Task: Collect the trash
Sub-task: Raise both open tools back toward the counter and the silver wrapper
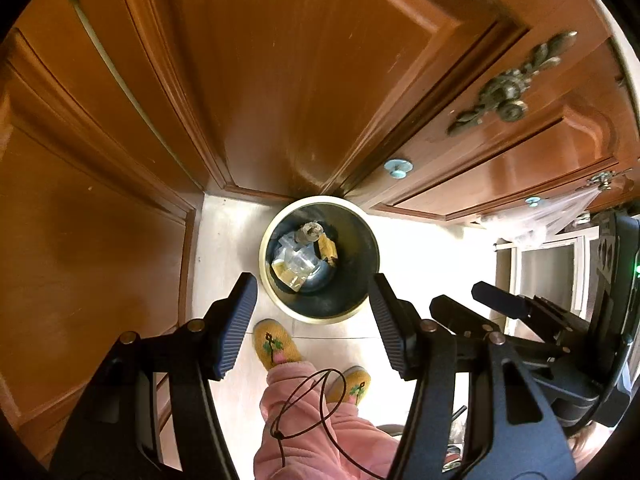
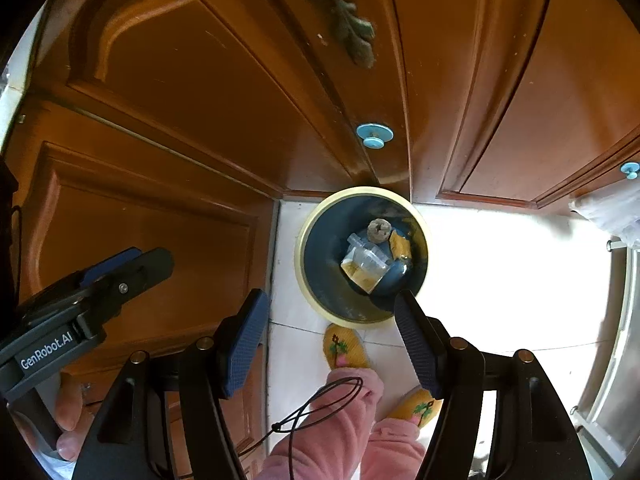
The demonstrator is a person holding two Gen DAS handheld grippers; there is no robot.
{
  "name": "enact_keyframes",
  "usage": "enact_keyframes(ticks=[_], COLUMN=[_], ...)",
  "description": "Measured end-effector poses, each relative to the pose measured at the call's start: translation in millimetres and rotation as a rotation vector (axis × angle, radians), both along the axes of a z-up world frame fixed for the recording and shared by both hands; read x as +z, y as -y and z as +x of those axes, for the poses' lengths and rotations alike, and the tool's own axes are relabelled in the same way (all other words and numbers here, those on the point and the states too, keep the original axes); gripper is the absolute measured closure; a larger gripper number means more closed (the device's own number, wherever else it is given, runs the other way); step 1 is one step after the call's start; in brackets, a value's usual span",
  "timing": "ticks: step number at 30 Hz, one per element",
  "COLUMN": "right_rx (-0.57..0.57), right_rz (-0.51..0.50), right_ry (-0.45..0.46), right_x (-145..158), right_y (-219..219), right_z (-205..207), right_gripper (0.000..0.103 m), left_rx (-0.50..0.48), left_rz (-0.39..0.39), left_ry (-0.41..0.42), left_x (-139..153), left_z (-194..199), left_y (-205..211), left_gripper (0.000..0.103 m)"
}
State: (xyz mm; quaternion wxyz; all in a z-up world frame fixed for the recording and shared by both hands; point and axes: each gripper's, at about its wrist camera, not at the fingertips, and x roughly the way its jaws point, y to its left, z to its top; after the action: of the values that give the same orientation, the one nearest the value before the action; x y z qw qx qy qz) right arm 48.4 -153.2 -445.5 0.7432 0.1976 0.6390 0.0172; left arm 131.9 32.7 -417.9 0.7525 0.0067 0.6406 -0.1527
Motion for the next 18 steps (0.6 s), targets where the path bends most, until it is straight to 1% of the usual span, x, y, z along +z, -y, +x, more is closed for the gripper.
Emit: enact_keyframes(ticks=[3,7,13,17,18], right_rx=[0.003,0.006,0.014,0.037,0.044], right_rz=[0.008,0.014,0.025,0.026,0.024], right_ry=[0.008,0.022,0.057,0.098,0.11], right_x=[23,56,118,169,182], right_y=[-1,-1,1,5,5], right_z=[-5,-12,-22,-27,-27], right_gripper=[0.036,0.036,0.036,0.036,0.036], left_rx=[-0.004,-0.02,-0.031,-0.026,-0.027], left_rz=[0.006,0.011,0.008,-0.003,-0.003], left_ry=[0.018,0.043,0.077,0.104,0.111], left_x=[23,61,124,173,181], left_z=[-4,-12,-24,-32,-33], left_y=[1,5,11,14,14], left_gripper=[0.048,0.047,0.047,0.047,0.047])
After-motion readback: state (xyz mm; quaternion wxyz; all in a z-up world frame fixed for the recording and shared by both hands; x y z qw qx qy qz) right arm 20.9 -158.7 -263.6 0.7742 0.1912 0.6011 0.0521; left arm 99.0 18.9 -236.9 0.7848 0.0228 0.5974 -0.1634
